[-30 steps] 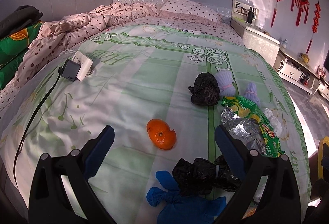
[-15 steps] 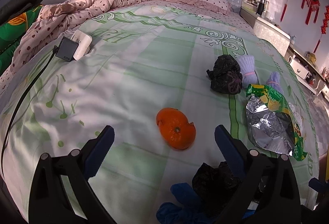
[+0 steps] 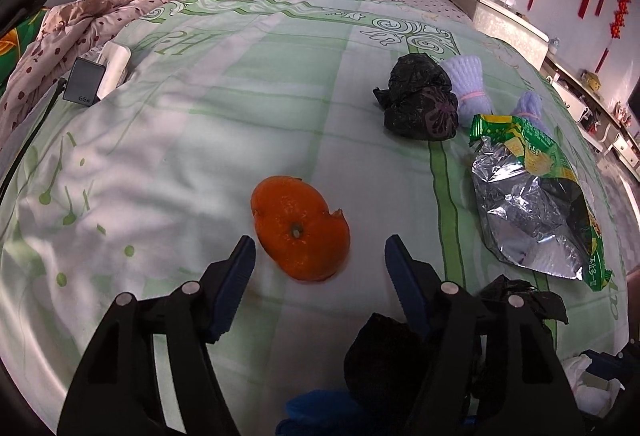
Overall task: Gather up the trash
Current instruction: 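Grasp the orange peel with the left tool while the right tool grasps the white tissue bundle, then carry the peel and tissue to the bin and release both into it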
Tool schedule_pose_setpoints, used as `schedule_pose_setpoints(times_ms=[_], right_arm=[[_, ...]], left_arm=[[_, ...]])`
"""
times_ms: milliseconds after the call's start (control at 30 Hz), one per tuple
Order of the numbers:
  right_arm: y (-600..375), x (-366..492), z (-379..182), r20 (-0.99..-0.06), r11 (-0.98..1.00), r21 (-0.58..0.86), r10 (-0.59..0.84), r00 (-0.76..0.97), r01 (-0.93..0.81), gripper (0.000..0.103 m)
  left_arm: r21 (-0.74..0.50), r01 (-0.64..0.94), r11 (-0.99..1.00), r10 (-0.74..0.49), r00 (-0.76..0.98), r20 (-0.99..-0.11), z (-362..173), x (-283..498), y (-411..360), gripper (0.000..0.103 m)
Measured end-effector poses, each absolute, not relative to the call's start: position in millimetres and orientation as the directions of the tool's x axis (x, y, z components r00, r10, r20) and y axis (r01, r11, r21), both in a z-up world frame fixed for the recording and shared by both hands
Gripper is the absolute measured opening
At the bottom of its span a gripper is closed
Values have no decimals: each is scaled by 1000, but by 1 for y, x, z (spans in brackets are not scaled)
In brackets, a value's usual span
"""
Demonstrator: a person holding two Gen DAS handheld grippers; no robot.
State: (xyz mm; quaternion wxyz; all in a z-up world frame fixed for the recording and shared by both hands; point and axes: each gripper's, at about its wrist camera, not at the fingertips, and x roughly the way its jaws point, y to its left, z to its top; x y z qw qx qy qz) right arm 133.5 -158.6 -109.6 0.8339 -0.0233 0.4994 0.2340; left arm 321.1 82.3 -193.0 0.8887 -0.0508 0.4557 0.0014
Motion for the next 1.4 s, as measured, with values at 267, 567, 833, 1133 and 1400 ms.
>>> schedule_pose_setpoints(times_ms=[267, 567, 833, 1133, 1400], right_arm=[[-150, 131, -113, -839, 863, 243, 416, 351, -443, 27], [-167, 125, -97, -805, 870, 260, 435, 403, -418, 25], [-190, 110, -69, -767, 876, 280, 451, 456, -393, 25], [-224, 86, -15, -687, 878, 309, 473, 552, -367, 25], [-270, 61, 41, -593, 897, 300, 441, 674, -324, 25]], left_arm=[[-126, -60, 990, -68, 576, -815, -199, 323, 91, 35], [-153, -77, 985, -79, 593, -801, -186, 317, 98, 30], [-157, -79, 984, -70, 641, -764, -151, 301, 100, 30], [-167, 10, 986, -122, 723, -680, -85, 266, 67, 30], [-157, 144, 977, -210, 779, -591, -24, 231, 5, 30]])
